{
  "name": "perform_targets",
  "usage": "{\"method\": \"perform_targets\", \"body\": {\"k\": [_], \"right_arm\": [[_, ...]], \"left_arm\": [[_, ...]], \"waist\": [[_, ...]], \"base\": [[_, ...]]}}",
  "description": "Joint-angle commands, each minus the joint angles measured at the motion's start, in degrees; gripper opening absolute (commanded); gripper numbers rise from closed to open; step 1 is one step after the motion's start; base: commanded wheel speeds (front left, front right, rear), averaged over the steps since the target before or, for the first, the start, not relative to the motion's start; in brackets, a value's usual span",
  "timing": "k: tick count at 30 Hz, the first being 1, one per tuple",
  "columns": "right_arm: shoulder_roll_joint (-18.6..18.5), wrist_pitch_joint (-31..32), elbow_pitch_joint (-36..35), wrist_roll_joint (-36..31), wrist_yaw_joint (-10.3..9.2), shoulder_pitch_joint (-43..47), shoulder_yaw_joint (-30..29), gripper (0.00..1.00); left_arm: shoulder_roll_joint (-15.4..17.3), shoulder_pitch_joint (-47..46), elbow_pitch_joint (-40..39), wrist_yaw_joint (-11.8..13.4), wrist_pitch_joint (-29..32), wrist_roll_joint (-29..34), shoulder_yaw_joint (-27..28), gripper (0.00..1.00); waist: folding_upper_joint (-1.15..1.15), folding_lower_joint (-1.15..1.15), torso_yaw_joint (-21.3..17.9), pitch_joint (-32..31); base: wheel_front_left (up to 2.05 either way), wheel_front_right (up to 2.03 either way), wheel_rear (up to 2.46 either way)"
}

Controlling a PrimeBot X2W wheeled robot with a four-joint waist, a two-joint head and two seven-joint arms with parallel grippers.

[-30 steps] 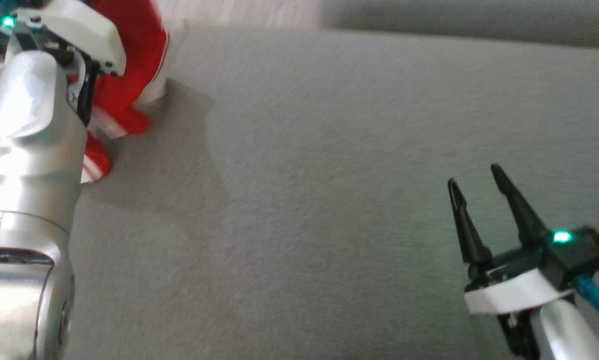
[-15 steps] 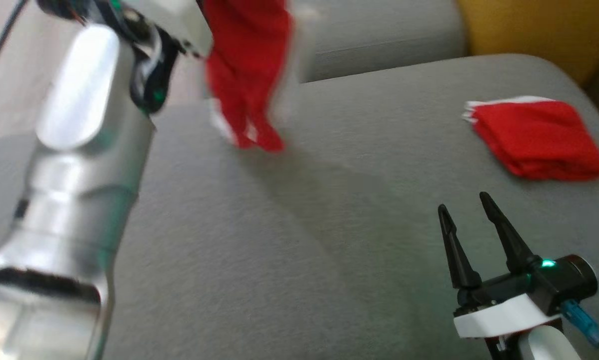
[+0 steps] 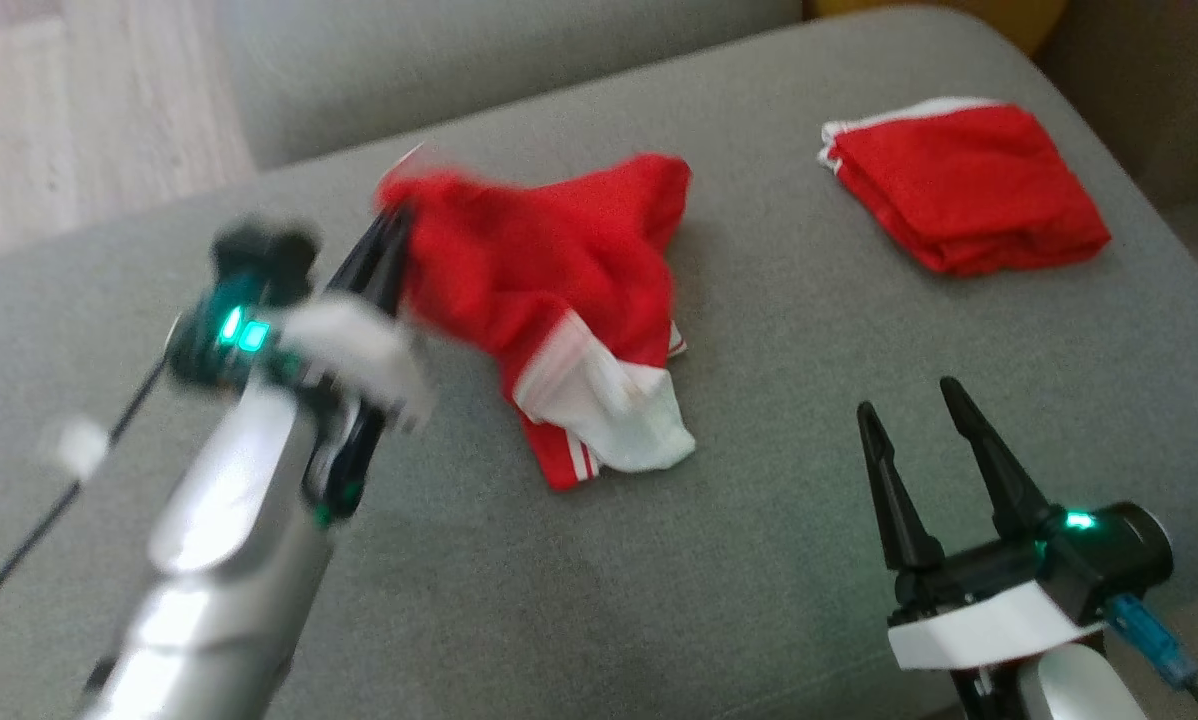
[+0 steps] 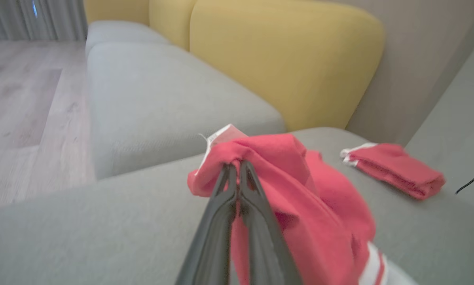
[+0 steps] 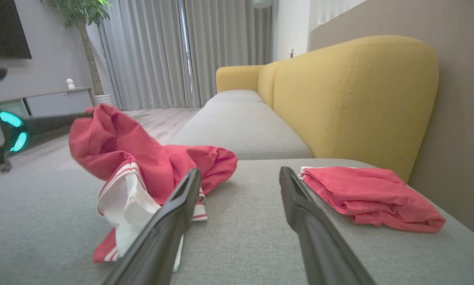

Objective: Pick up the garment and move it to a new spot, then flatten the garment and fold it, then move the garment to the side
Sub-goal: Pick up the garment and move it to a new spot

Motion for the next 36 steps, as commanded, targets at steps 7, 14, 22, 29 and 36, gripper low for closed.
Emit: {"method": "perform_targets", "body": {"k": [7,14,22,29,36], "right_arm": [[0.32,-0.53,-1.35,0.35,0.39,-3.77,0.88,1.00],[1.03,-0.53,0.62,1.34,0.39,-3.48,-0.46,1.00],[2.46,-0.53,3.97,1.28,0.39,-0.03,-3.66,1.00],[3.33,-0.53,5.36,0.57,0.39,1.85,-5.76,1.00],[3.78,-0.53,5.57,0.31,0.39,6.00,-8.94,1.00]], "left_arm": [[3.06,1.93,5.88,1.43,-11.37,2.23,2.97,0.46],[1.12,2.56,8.56,5.10,-18.91,5.09,3.41,1.00],[-2.41,17.55,-8.39,11.13,-19.52,13.01,8.51,1.00],[-4.27,30.79,-20.81,12.44,-19.53,17.49,12.03,1.00],[-5.60,42.68,-30.14,13.81,-19.53,20.93,15.33,1.00]], "waist": [[0.00,-0.01,0.45,5.21],[0.00,-0.01,5.38,2.27],[0.00,-0.01,15.06,-6.22],[0.00,-0.01,18.71,-9.16],[0.00,-0.01,20.30,-11.59]], "base": [[0.00,0.00,0.00],[0.00,0.00,0.00],[0.00,0.00,0.00],[0.00,0.00,0.00],[0.00,0.00,0.00]]}}
